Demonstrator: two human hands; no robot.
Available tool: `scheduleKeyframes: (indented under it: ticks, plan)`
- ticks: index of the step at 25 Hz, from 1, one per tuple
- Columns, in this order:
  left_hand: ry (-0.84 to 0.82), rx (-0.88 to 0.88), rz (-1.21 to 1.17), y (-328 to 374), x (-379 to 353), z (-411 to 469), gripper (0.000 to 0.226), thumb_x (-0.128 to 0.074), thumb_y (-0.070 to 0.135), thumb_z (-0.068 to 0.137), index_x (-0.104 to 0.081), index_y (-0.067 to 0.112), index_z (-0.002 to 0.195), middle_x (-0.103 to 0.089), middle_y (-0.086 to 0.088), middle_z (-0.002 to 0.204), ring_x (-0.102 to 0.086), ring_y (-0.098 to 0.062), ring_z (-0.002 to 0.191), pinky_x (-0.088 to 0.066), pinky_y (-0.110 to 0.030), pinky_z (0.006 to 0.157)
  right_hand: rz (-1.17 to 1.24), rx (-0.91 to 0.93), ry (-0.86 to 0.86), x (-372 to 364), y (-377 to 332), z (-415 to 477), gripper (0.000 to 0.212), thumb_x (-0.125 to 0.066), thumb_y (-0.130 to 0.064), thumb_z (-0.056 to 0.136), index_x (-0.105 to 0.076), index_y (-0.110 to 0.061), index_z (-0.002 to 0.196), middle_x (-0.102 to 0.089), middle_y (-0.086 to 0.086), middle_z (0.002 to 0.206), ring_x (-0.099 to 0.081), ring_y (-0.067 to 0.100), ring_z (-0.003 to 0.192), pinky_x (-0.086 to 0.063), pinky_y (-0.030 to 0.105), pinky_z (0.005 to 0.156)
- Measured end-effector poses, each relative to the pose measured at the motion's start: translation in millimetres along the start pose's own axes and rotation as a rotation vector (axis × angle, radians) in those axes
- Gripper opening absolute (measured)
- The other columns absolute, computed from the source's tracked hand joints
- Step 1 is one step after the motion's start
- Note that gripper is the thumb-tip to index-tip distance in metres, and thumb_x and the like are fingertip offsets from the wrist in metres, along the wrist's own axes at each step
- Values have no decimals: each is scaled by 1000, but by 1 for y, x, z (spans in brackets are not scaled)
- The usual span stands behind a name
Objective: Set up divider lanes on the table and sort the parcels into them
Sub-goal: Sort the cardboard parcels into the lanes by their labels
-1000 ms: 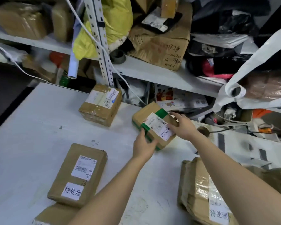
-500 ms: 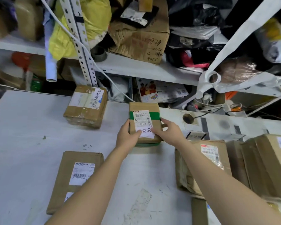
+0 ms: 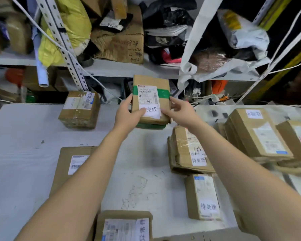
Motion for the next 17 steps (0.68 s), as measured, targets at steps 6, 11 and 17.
scheduleKeyframes:
  ticks: [6, 11, 17]
  plan:
    - [-3, -149, 48, 69, -26, -69, 75, -76, 32, 84, -43, 37, 151, -50, 12, 144, -49, -9, 122, -46, -35, 104, 170, 55, 37, 75, -5, -70, 75, -81, -36, 86, -46, -25, 152, -68, -1, 117, -68, 12, 99, -61, 30, 75]
    - [-55, -199, 44, 103, -65, -139, 54, -73, 27, 89, -54, 39, 138, -61, 11, 134, -58, -9, 119, -53, -42, 103, 175, 98, 66, 129, 9, -136, 69, -80, -36, 87, -52, -22, 147, -65, -17, 104, -64, -1, 94, -52, 11, 60]
    - [-94, -249, 38, 140, -115, -197, 51, -74, 28, 89, -56, 37, 137, -63, 13, 131, -59, -9, 118, -54, -38, 97, 242, 66, 64, 191, 40, -200, 57, -77, -31, 91, -56, -29, 144, -72, -15, 111, -69, 10, 105, -59, 36, 88]
Point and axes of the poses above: each hand's wrist, its own z-axis towards the middle knuckle, its own x-axis out of the back of the hand, y = z × x, the point moved 4 cm from there along z, towards the middle knuckle
